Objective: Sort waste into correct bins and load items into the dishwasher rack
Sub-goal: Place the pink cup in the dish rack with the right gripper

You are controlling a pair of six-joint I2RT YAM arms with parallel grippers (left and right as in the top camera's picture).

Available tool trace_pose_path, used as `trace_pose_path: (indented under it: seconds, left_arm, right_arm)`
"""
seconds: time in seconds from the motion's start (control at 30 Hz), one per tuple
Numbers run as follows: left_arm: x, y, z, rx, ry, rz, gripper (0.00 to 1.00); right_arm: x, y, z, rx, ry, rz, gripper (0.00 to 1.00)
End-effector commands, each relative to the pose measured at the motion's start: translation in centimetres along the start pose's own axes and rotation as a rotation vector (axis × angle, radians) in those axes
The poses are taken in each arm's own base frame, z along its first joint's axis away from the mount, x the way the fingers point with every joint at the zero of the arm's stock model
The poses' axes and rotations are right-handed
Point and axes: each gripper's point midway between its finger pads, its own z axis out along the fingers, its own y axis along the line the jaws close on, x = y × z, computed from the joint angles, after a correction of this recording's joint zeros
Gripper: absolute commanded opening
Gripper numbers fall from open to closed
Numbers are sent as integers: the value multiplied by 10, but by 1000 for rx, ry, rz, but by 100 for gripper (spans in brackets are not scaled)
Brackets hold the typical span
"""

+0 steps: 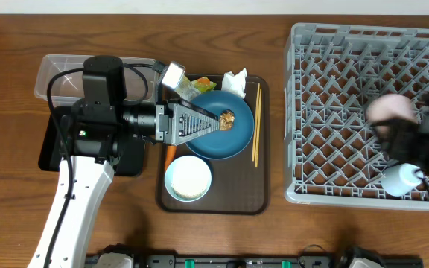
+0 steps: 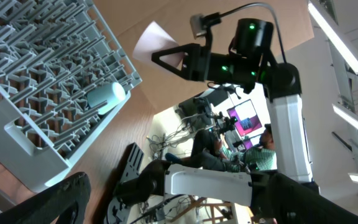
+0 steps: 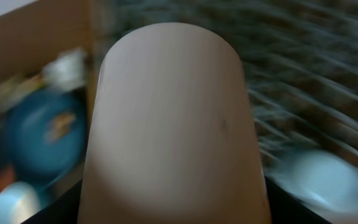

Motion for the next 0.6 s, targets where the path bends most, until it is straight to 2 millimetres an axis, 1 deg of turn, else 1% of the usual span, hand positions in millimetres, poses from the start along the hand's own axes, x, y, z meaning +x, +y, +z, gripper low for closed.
trace_pose_path:
  seconds: [0.0,0.1,0.17,0.27,0.43,0.57]
  left_arm:
    - [-1,-7,0,15,6,19,92]
    - [-1,-7,0,15,6,19,91]
    - [-1,-7,0,15,6,18,91]
    - [-1,-7,0,15,6,18,92]
    - [-1,-7,0,15,6,18,91]
    - [-1,-7,0,15,6,19,92]
  right_arm:
    - [-2,-74,-7,312,-18,217,57]
    - [3,-112,-10,444,-12,358,57]
    - [6,-132,-10,504,-1,436,57]
    - [13,-154,-4,548,35,527,57]
    - [28,-187,12,594,126,635,56]
    - [42,-206,31,600,221,706,57]
